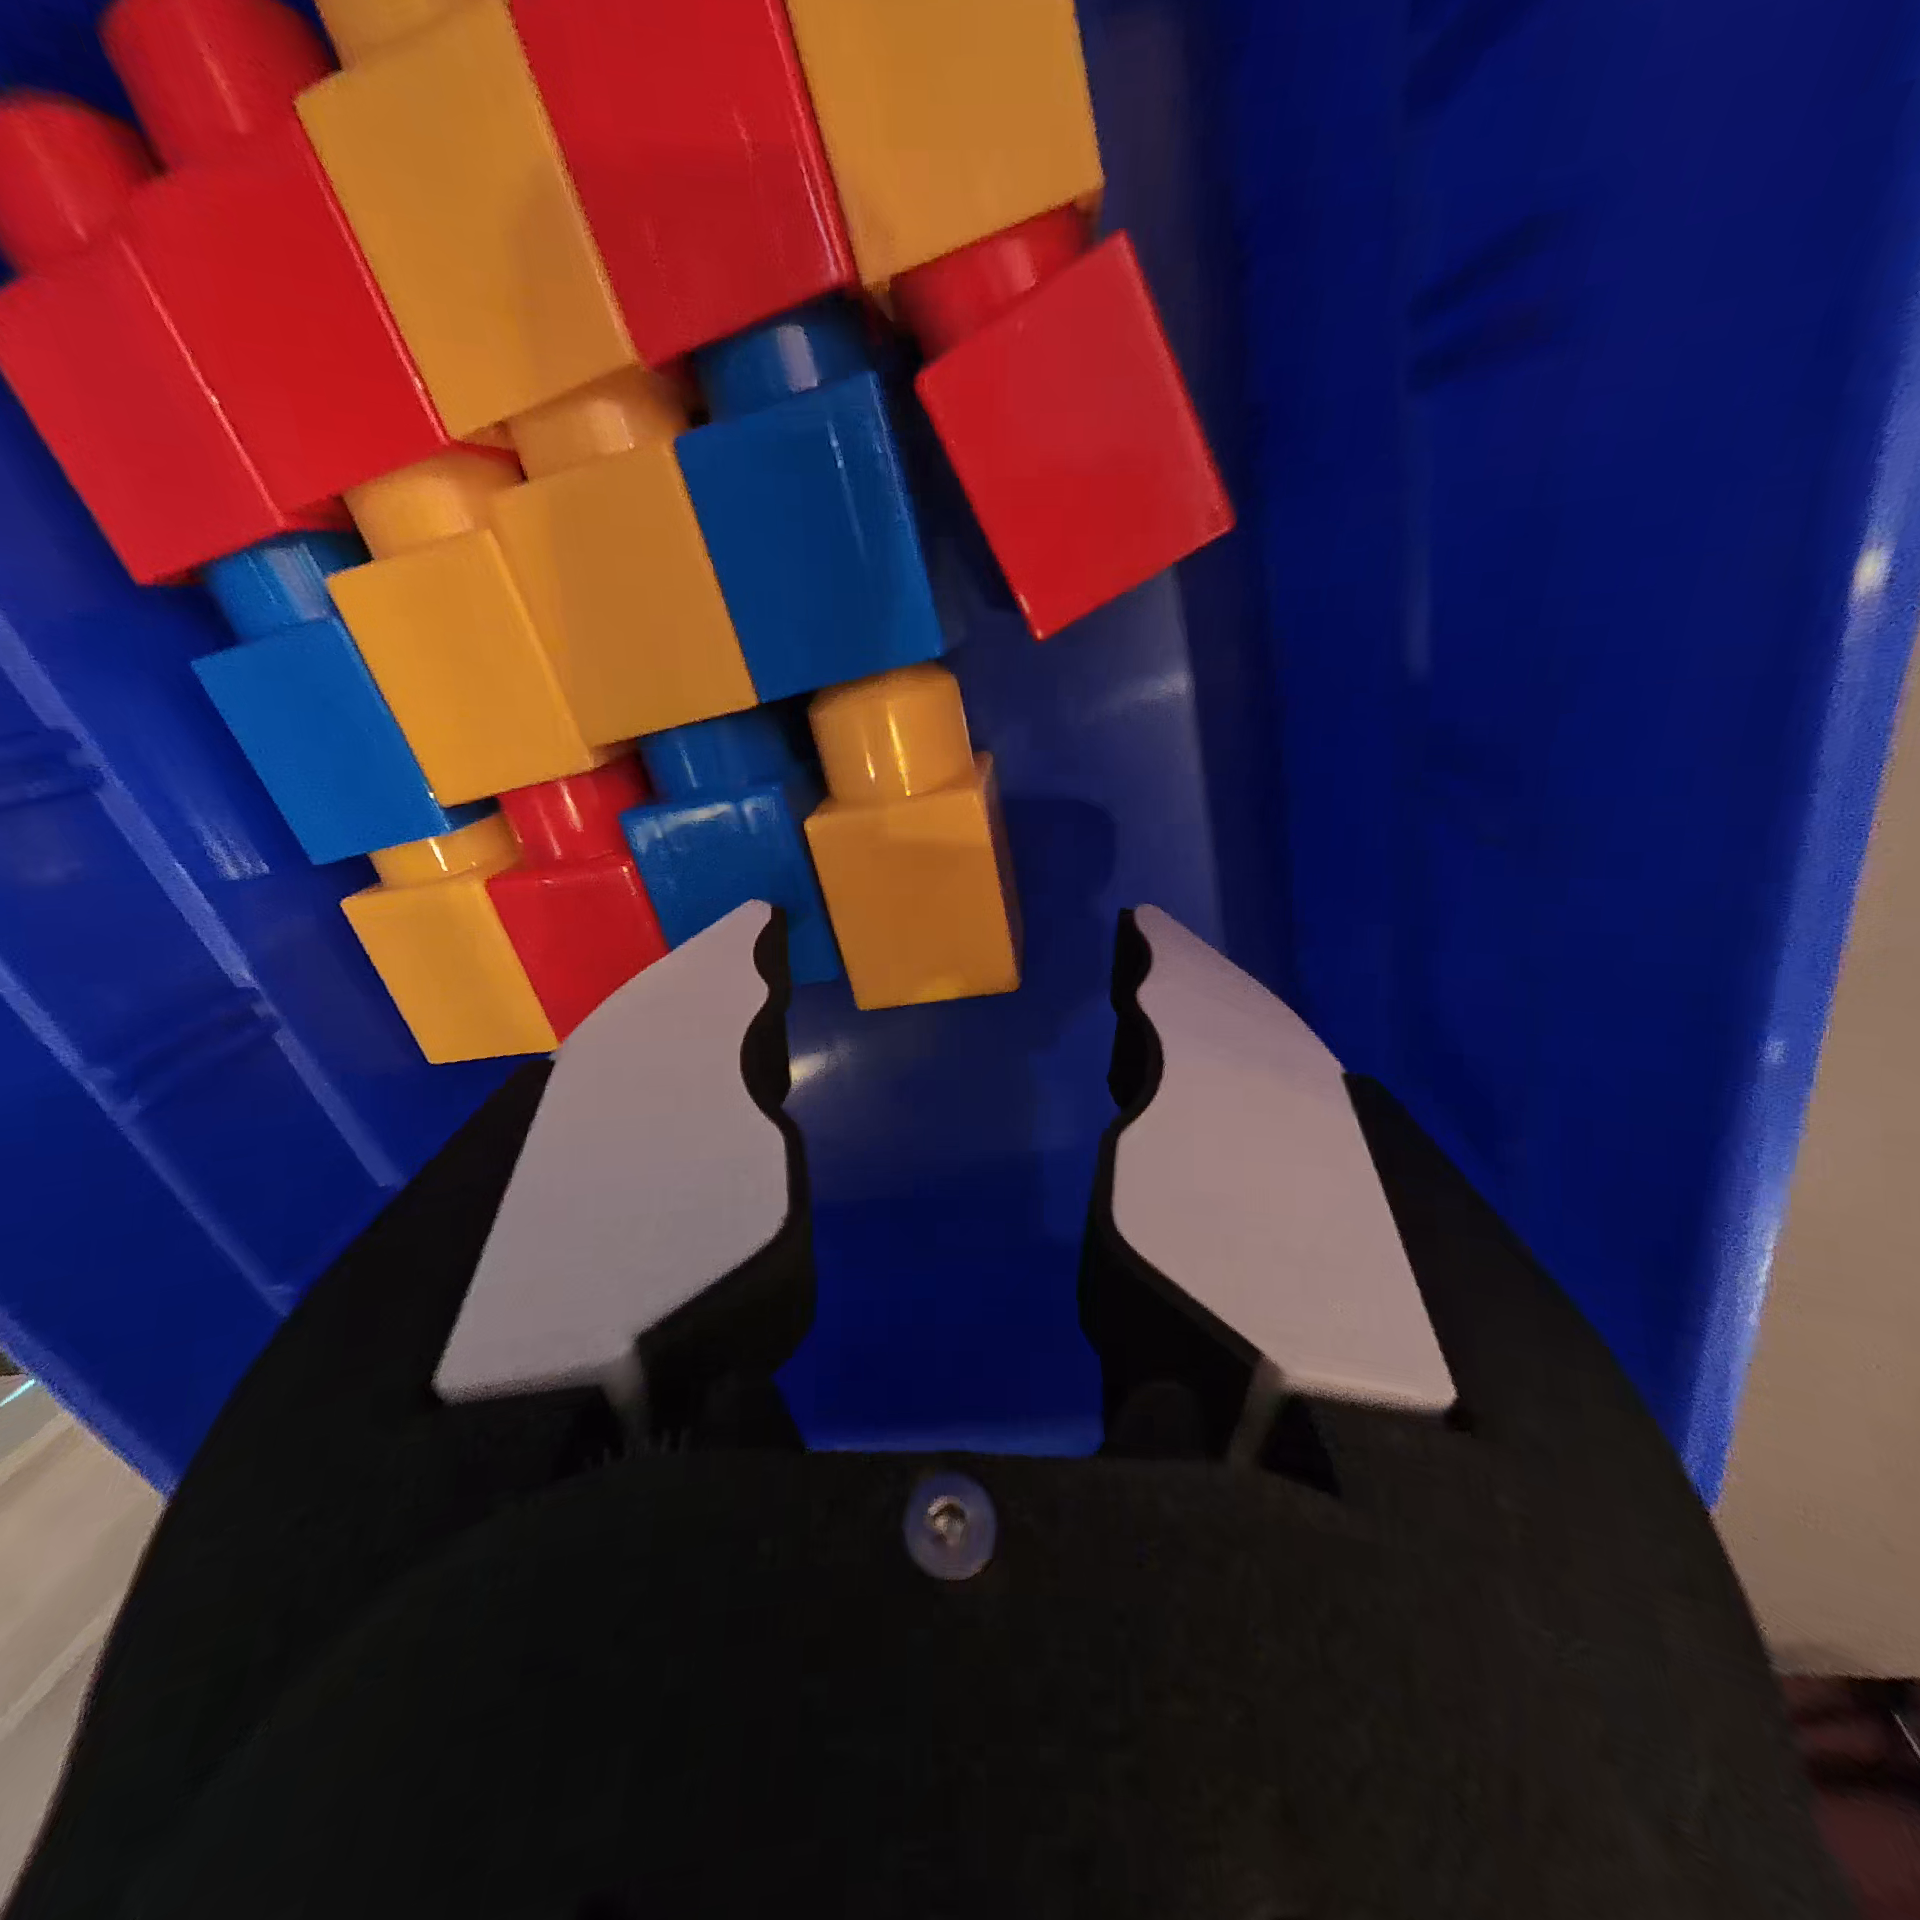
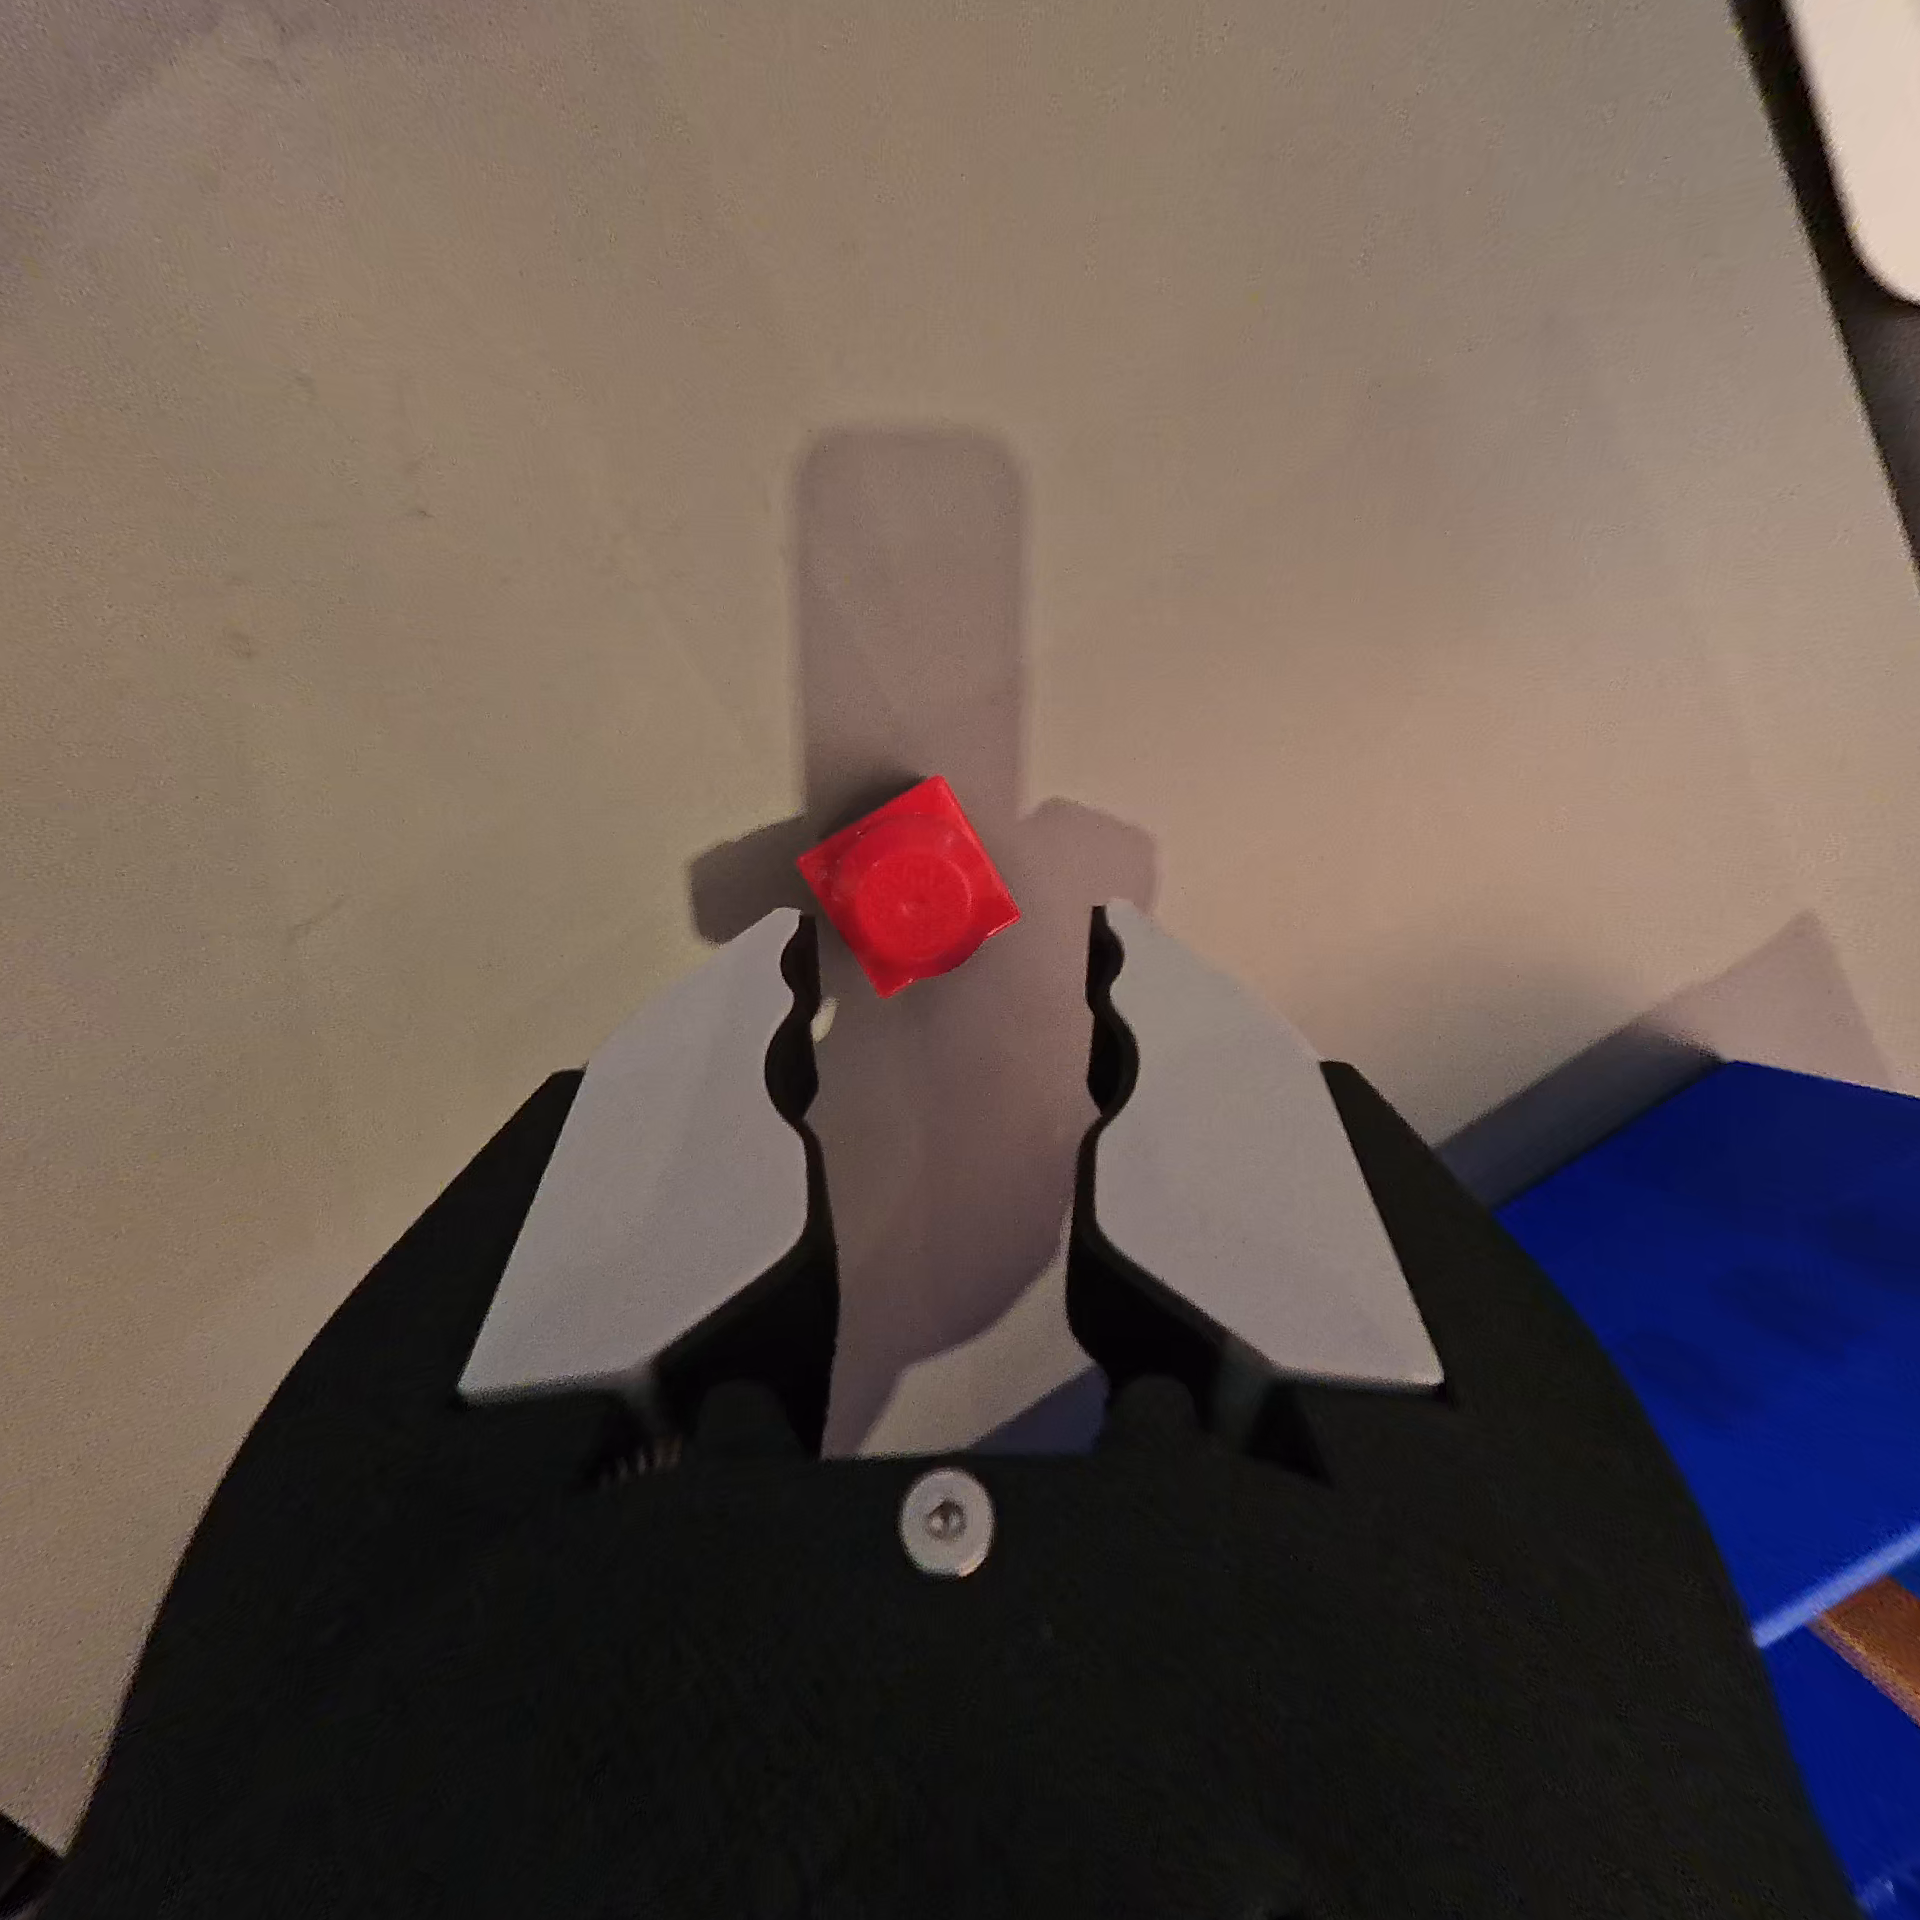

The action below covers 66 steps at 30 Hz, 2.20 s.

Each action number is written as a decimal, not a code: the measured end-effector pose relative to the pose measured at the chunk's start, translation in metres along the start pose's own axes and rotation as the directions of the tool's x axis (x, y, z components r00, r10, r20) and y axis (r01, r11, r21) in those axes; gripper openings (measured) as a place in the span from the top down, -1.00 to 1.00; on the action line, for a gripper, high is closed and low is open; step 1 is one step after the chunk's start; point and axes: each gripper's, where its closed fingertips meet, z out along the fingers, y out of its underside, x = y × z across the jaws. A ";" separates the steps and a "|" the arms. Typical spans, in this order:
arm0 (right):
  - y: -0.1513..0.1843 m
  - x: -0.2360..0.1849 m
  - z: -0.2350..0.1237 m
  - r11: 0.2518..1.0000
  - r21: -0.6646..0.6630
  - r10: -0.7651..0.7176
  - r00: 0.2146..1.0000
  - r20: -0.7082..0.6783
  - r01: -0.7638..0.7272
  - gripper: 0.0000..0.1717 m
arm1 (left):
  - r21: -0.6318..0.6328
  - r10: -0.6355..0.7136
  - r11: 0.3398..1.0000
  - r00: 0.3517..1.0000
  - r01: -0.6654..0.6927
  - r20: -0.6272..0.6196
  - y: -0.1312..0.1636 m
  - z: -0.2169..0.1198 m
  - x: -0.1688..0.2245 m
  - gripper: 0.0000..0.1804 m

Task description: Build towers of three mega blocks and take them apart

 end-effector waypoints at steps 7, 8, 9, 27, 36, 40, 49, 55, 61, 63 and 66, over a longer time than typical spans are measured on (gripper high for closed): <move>-0.010 0.002 -0.012 0.997 0.073 -0.002 1.000 -0.011 0.003 0.39 | 0.003 0.023 1.000 1.000 -0.023 -0.007 -0.002 -0.004 0.013 0.35; -0.011 0.003 -0.013 0.997 0.076 -0.003 1.000 -0.014 0.004 0.39 | 0.007 0.022 1.000 1.000 -0.022 0.001 -0.003 -0.006 0.013 0.36; -0.011 0.003 -0.014 0.997 0.079 -0.004 1.000 -0.014 0.005 0.39 | 0.013 0.022 1.000 1.000 -0.022 0.004 -0.004 -0.007 0.014 0.37; -0.011 0.004 -0.013 0.997 0.082 -0.011 1.000 -0.011 0.012 0.39 | 0.005 0.018 1.000 1.000 -0.018 0.002 -0.005 -0.001 0.016 0.40; -0.011 0.004 -0.013 0.997 0.080 -0.017 1.000 -0.015 0.018 0.39 | 0.011 0.010 1.000 1.000 -0.010 -0.025 -0.005 -0.002 0.016 0.43; -0.010 0.003 -0.011 0.997 0.067 -0.027 0.999 -0.020 0.028 0.39 | -0.001 -0.016 1.000 1.000 0.016 -0.014 -0.002 0.000 0.008 0.40; -0.010 0.003 -0.009 0.998 0.060 -0.034 0.999 -0.027 0.036 0.39 | -0.003 0.041 0.999 0.998 -0.041 -0.052 -0.002 -0.001 0.021 0.51; -0.009 0.003 -0.008 0.998 0.054 -0.036 0.999 -0.029 0.038 0.39 | -0.013 0.037 0.999 0.997 -0.038 -0.065 0.000 0.002 0.019 0.49; -0.008 0.002 -0.005 0.998 0.046 -0.043 0.999 -0.026 0.044 0.40 | -0.051 0.071 0.996 0.992 -0.077 -0.100 0.004 0.011 0.023 0.61; -0.008 0.003 -0.006 0.998 0.047 -0.043 0.999 -0.030 0.044 0.40 | -0.046 0.074 0.996 0.993 -0.079 -0.094 0.005 0.006 0.021 0.60; -0.012 0.005 -0.011 0.996 0.074 -0.041 0.998 -0.043 0.044 0.41 | 0.046 0.059 0.997 0.995 -0.055 -0.083 0.005 -0.023 0.012 0.61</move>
